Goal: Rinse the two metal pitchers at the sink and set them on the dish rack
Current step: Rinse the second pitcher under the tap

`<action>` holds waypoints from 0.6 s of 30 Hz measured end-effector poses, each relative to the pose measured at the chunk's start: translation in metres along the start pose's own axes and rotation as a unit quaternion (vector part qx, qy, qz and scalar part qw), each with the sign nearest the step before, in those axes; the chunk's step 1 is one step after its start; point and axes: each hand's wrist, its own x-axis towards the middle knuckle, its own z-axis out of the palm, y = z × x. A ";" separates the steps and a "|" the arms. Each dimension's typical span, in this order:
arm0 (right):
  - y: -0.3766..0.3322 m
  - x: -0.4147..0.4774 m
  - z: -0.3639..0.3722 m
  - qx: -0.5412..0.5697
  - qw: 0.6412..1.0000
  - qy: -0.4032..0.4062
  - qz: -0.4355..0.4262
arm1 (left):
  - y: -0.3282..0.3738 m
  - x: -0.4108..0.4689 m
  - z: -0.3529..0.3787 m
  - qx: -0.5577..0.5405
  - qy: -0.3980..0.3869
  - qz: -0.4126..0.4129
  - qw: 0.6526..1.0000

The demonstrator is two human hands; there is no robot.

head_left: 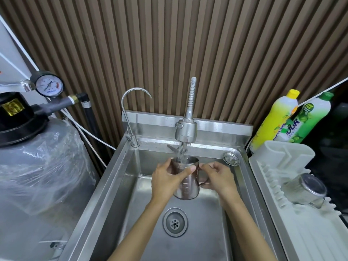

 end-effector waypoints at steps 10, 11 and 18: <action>0.001 0.007 0.001 0.188 0.973 -0.120 -0.053 | 0.017 0.015 0.002 -0.108 0.009 0.087 0.990; 0.007 0.007 0.003 0.241 0.960 -0.142 -0.013 | 0.020 0.013 0.000 -0.069 0.024 0.111 0.991; -0.001 0.004 0.004 0.082 0.994 -0.073 0.030 | -0.003 -0.004 -0.009 0.013 0.070 0.064 0.995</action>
